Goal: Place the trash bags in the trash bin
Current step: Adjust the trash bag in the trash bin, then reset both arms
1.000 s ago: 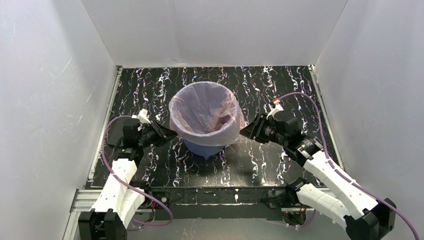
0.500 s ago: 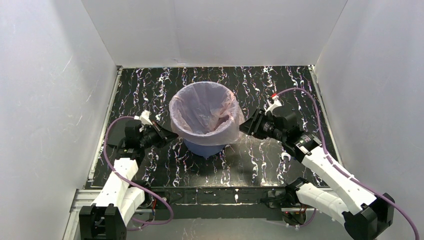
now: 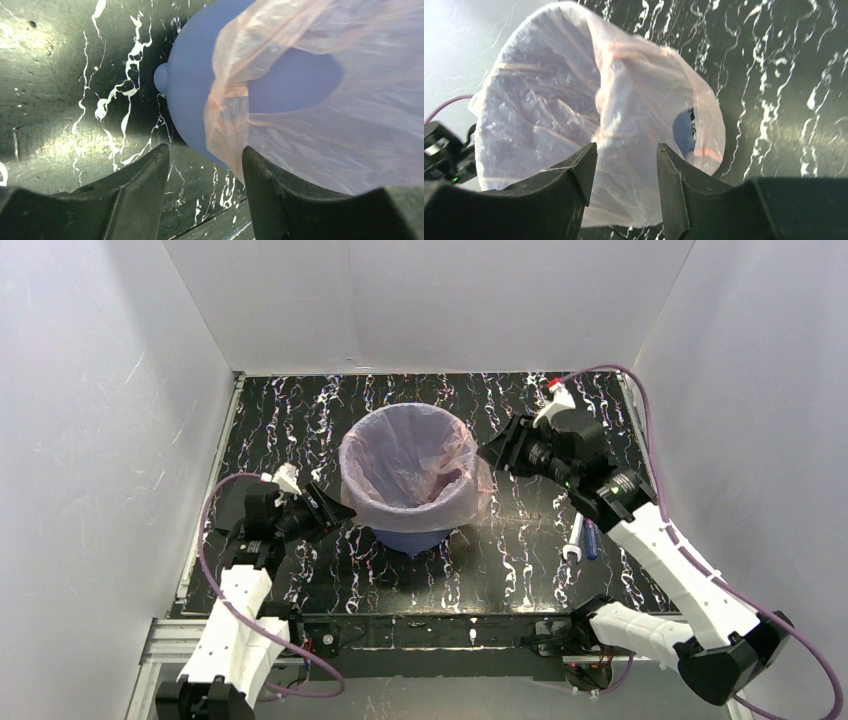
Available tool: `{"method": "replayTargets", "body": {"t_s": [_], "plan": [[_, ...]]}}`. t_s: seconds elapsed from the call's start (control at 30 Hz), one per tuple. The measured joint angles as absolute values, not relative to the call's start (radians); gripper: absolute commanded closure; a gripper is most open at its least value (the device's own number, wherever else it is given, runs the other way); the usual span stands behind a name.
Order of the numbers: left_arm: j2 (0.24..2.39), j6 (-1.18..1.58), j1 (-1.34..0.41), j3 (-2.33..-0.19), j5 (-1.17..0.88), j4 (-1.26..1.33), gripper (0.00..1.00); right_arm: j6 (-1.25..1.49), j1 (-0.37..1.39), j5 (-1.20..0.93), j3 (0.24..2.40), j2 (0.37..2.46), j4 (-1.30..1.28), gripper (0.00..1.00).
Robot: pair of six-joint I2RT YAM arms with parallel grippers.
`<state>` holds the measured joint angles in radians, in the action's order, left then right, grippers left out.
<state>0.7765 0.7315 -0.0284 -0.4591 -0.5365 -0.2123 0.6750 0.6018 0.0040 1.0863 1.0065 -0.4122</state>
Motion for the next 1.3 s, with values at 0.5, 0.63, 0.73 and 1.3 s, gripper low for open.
{"method": "replayTargets", "body": {"t_s": [0.5, 0.63, 0.73, 1.3], "plan": [[0.598, 0.604, -0.028, -0.735, -0.363, -0.568, 0.32, 0.517, 0.593, -0.052, 1.284, 1.244, -0.480, 0.56], [0.616, 0.583, -0.028, -0.816, -0.383, -0.597, 0.27, 0.487, 0.588, -0.098, 1.287, 1.245, -0.482, 0.54], [0.625, 0.568, -0.028, -0.872, -0.398, -0.610, 0.19, 0.457, 0.584, -0.104, 1.302, 1.248, -0.501, 0.40], [0.636, 0.554, -0.028, -1.094, -0.106, -0.836, 0.02, 0.258, 0.556, 0.426, 1.280, 1.040, -0.490, 0.01]]}}
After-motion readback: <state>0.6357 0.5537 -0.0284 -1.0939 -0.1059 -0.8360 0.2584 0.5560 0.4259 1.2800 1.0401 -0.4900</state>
